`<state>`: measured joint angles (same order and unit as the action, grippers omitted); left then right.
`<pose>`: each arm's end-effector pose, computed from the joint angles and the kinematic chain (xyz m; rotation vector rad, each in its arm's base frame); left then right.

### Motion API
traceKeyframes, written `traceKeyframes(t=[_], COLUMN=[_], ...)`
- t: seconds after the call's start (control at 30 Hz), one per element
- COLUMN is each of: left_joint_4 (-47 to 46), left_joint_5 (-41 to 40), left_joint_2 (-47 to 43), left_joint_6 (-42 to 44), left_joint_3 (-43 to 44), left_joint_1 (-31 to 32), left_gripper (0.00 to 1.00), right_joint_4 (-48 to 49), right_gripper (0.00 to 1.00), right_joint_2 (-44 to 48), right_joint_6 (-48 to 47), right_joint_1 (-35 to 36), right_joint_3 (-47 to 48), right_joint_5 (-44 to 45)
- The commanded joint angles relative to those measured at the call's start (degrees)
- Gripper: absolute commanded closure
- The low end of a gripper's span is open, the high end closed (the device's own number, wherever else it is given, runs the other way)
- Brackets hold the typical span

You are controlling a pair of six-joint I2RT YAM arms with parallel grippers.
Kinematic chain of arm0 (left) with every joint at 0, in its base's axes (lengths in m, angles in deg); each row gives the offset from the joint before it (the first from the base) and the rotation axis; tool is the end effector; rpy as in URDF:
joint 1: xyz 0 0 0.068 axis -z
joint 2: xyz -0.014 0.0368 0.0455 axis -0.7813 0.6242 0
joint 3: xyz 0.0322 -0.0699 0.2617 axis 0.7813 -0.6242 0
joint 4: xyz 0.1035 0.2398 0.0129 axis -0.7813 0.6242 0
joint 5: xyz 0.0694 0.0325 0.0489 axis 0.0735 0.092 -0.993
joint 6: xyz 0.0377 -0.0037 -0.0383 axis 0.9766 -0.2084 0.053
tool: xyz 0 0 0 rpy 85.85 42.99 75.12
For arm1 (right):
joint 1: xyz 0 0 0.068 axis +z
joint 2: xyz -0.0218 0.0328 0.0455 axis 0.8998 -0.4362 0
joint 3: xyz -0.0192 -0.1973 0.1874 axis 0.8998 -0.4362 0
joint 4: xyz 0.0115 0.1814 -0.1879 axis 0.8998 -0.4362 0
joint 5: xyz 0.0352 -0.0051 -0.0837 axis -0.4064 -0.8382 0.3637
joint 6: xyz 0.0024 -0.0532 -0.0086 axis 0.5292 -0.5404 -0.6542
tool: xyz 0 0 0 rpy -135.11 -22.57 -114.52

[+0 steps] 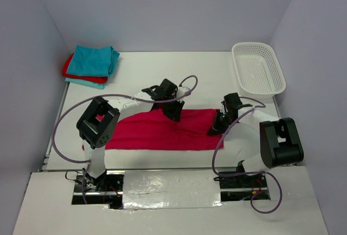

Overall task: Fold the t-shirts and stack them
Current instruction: Fold the other side of the tshirt into a rectangle, then rotate the tshirt 90 degrees

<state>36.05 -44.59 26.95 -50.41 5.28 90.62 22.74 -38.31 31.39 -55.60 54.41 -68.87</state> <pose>0.3139 -0.2711 0.1977 0.7974 2.4257 -0.7549 0.2314 0.0491 0.1401 0.4400 2.8705 0.7162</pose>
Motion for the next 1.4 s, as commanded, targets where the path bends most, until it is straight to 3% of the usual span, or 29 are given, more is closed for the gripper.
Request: traceKeyframes(t=[0.0, 0.1, 0.23, 0.33, 0.37, 0.47, 0.53, 0.57, 0.63, 0.67, 0.73, 0.83, 0.93, 1.03, 1.07, 1.17, 1.37], left_joint_4=[-3.16, -3.96, -2.82, -1.59, -0.10, 3.32, 7.09, 8.51, 12.63, 14.05, 17.82, 20.73, 24.24, 24.87, 25.05, 23.82, 18.63], left_joint_5=[1.97, 0.04, -4.44, -3.75, -2.69, 0.21, 0.92, 1.36, 0.58, -0.56, -1.45, -2.06, -4.87, -10.76, -10.94, -9.54, -12.44], left_joint_2=[1.57, 2.98, 3.34, 2.46, 2.20, 1.14, 0.09, -0.35, -1.58, -2.02, -3.94, -8.85, -13.35, -14.33, -13.81, -10.03, -5.02], left_joint_6=[-0.50, -0.33, 0.29, 1.51, 2.22, 4.33, 6.86, 7.84, 11.51, 12.24, 13.73, 15.66, 18.74, 21.99, 22.61, 22.96, 23.76], left_joint_3=[-3.79, -5.21, -3.71, -1.44, -0.56, 4.45, 9.26, 10.95, 16.13, 17.63, 20.98, 18.89, 11.69, 4.30, 3.33, 1.39, -1.52], left_joint_1=[0.83, 0.83, 0.13, -0.92, -0.92, -0.92, -0.92, -0.92, -1.27, -2.06, -4.33, -9.17, -19.44, -31.91, -38.56, -50.53, -55.85], left_gripper=[0.75, 0.90, 0.98, 0.90, 0.75, 0.53, 0.49, 0.47, 0.43, 0.41, 0.40, 0.39, 0.39, 0.29, 0.28, 0.22, 0.21], right_joint_4=[2.33, 1.45, 1.37, 0.14, -0.65, -5.39, -10.40, -13.89, -17.25, -18.83, -21.57, -20.70, -17.45, -13.32, -10.88, -7.35, -4.70], right_gripper=[1.00, 1.00, 1.00, 1.00, 0.98, 0.76, 0.63, 0.50, 0.38, 0.26, 0.16, 0.13, 0.13, 0.13, 0.14, 0.17, 0.29], right_joint_2=[-0.76, -0.41, 0.38, 2.04, 2.83, 6.61, 10.37, 11.88, 15.82, 16.81, 19.18, 22.08, 24.11, 24.46, 24.20, 22.62, 17.79], right_joint_6=[0.26, 0.08, -0.27, -1.85, -2.20, -3.96, -4.66, -4.67, -3.53, -3.09, -1.25, 2.00, 4.90, 8.77, 10.26, 11.77, 10.98], right_joint_1=[-1.06, -1.06, -1.94, -2.29, -2.29, -2.29, -2.29, -2.29, -2.29, -2.29, -2.99, -5.36, -7.56, -7.66, -7.66, -7.74, -7.66], right_joint_3=[0.34, -0.27, -2.11, -1.86, -0.55, 4.11, 8.05, 9.29, 11.14, 11.15, 9.15, 2.92, -2.53, -6.76, -7.82, -11.16, -12.67], right_joint_5=[2.83, 3.71, 2.83, 2.39, 2.30, 2.74, 4.85, 5.72, 9.40, 10.38, 11.44, 9.08, 7.05, 6.17, 4.95, 5.38, 6.17])
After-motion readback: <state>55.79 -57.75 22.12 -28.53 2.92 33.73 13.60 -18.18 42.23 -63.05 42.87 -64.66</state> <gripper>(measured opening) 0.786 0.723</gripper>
